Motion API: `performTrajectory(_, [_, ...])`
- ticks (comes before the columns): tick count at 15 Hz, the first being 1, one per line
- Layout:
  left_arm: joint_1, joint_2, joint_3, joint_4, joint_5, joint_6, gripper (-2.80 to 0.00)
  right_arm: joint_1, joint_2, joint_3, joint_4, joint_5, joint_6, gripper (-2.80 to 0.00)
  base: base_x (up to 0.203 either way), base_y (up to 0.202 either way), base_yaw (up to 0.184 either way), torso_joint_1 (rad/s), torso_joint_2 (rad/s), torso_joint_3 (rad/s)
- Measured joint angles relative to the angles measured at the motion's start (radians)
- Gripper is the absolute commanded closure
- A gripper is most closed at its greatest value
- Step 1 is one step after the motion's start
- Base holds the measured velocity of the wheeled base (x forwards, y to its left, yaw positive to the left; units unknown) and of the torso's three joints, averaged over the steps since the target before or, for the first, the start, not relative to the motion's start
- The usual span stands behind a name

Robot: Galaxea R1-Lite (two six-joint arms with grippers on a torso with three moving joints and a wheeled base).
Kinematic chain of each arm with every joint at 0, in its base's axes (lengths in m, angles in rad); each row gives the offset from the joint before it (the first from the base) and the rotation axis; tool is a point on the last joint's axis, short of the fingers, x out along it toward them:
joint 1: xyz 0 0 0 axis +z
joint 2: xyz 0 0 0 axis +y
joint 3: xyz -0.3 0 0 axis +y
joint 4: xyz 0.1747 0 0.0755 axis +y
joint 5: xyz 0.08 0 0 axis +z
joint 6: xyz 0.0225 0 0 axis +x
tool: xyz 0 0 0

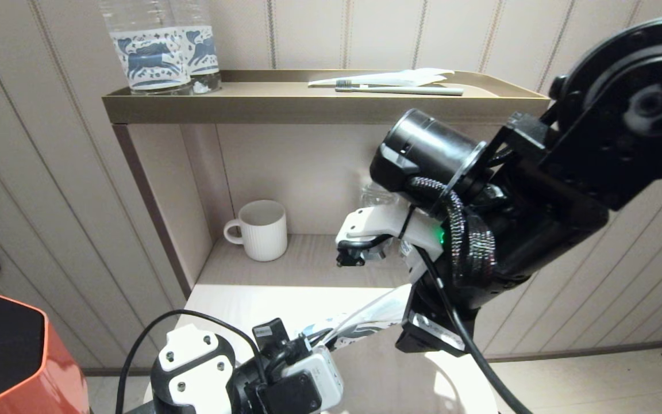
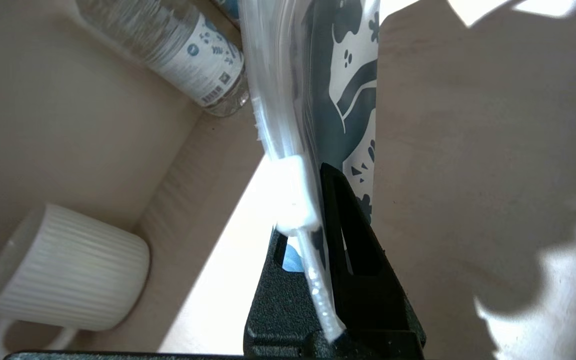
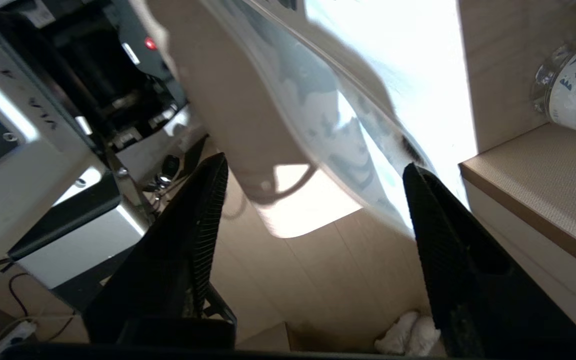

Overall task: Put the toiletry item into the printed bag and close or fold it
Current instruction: Place the toothpaste in the storage bag

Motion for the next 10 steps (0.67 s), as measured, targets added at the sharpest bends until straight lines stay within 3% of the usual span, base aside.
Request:
performTrajectory(6, [0.041,-0.024,-0.027,0.008,-0.025,-0.249,0.00,-0.043,-0.159,0.026,-0.029,0.136,0.022,-2.80,0.000,0.000,0.000,0.000,0.00,0.000])
performTrajectory(7, [0.050,-0.035,-0.037,0.020,-0.025,-0.279,0.00,-0.060,-0.179,0.049,-0.073,0.142,0.052,0.00,0.000,0.000,0.000,0.000,0.00,0.000])
performTrajectory(10, [0.069,-0.081,-0.085,0.134,-0.025,-0.340,0.00,-0.082,-0.219,0.133,-0.275,0.141,0.209,0.00,0.000,0.000,0.000,0.000,0.00,0.000])
